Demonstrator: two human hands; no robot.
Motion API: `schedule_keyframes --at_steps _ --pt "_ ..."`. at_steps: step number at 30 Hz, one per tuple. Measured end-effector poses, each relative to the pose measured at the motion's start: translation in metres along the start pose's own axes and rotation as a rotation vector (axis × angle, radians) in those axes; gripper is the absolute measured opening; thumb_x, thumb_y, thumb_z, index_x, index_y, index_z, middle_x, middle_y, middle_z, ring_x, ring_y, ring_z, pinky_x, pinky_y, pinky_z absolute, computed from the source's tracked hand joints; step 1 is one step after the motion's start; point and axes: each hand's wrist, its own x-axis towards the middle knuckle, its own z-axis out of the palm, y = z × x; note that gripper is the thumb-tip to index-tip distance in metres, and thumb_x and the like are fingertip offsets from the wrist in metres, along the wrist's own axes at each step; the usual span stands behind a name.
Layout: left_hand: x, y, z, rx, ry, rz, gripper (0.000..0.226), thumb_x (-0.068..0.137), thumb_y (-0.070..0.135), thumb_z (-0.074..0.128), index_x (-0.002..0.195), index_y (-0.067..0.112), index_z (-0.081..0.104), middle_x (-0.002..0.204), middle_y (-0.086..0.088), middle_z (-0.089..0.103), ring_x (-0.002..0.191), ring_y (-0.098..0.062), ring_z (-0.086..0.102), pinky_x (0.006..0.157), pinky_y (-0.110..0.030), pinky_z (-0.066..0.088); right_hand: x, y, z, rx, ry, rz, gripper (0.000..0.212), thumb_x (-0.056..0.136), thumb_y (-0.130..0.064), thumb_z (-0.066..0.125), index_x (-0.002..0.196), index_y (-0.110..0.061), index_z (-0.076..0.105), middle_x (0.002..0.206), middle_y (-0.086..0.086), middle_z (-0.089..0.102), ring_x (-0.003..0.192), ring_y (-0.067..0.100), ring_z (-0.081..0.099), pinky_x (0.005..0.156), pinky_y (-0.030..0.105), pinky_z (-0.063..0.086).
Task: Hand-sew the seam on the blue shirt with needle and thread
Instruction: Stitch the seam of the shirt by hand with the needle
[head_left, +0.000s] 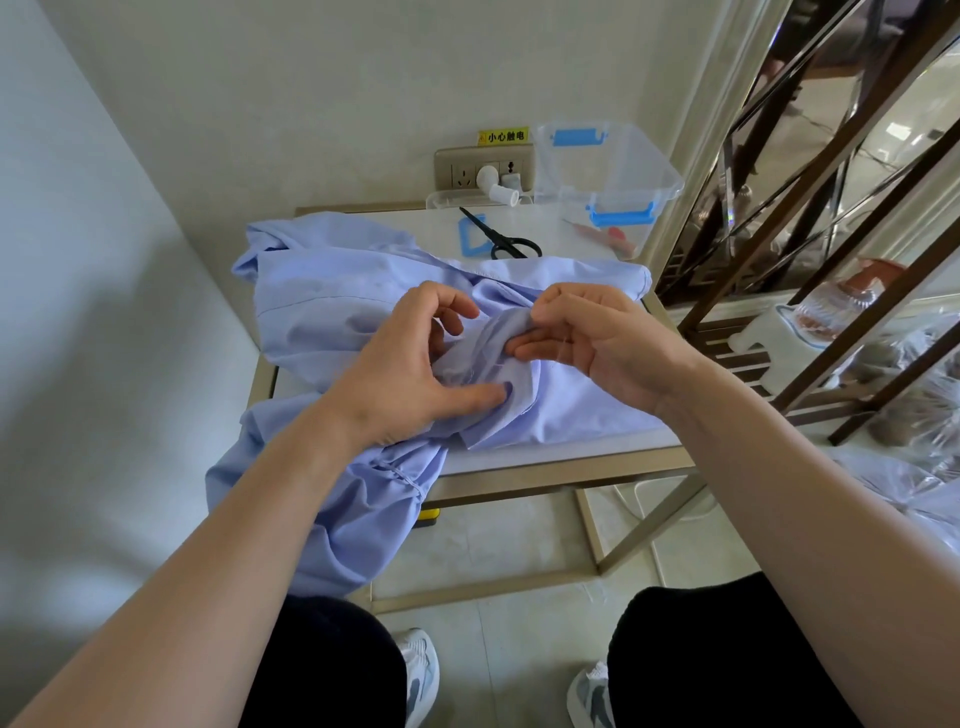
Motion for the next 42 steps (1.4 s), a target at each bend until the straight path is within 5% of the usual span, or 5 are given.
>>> schedule_keyframes --at_steps 6,16,23,29,42 --pt "-0.007 -0.012 -0.021 0.246 0.038 0.053 0.044 0.070 0.000 0.074 0.101 0.025 0.055 0.106 0.001 0.052 0.091 0.000 0.051 0.078 -0.009 0.039 -0.001 0.002 0.000 -0.033 0.043 -0.043 0.024 0.096 0.004 0.043 0.078 -0.005 0.056 0.069 0.007 0.067 0.073 0.019 0.070 0.074 0.023 0.056" --pt "-0.003 -0.007 -0.031 0.055 0.523 0.076 0.026 0.092 -0.001 0.054 0.090 0.018 0.071 0.080 0.023 0.064 0.067 0.014 0.057 0.065 -0.002 0.038 0.000 0.008 -0.003 -0.116 -0.002 -0.026 0.010 0.084 -0.006 0.048 0.075 -0.005 0.054 0.081 0.020 0.060 0.081 0.024 0.070 0.079 0.026 0.056" --pt "0.010 0.000 -0.016 -0.093 0.411 0.028 0.035 0.092 -0.007 0.033 0.095 0.010 0.064 0.087 0.016 0.062 0.076 0.009 0.054 0.070 -0.007 0.038 -0.002 0.010 -0.006 -0.170 -0.062 -0.042 0.006 0.080 -0.007 0.047 0.079 -0.005 0.053 0.092 0.031 0.063 0.086 0.026 0.072 0.081 0.027 0.056" --pt "0.012 0.000 -0.015 -0.191 0.214 -0.025 0.023 0.080 0.042 0.061 0.086 0.023 0.072 0.077 0.008 0.064 0.077 -0.005 0.054 0.071 -0.016 0.042 -0.004 0.011 -0.011 -0.187 -0.062 -0.057 0.004 0.078 -0.006 0.048 0.079 -0.005 0.052 0.084 0.018 0.068 0.089 0.028 0.071 0.088 0.034 0.055" --pt "0.013 0.000 -0.008 -0.242 0.169 -0.055 0.015 0.089 0.019 0.071 0.077 0.027 0.075 0.075 0.009 0.073 0.076 -0.005 0.065 0.071 -0.019 0.050 -0.007 0.013 -0.009 -0.244 -0.032 -0.121 0.006 0.080 -0.004 0.050 0.075 -0.007 0.052 0.099 0.013 0.067 0.089 0.027 0.071 0.092 0.039 0.055"
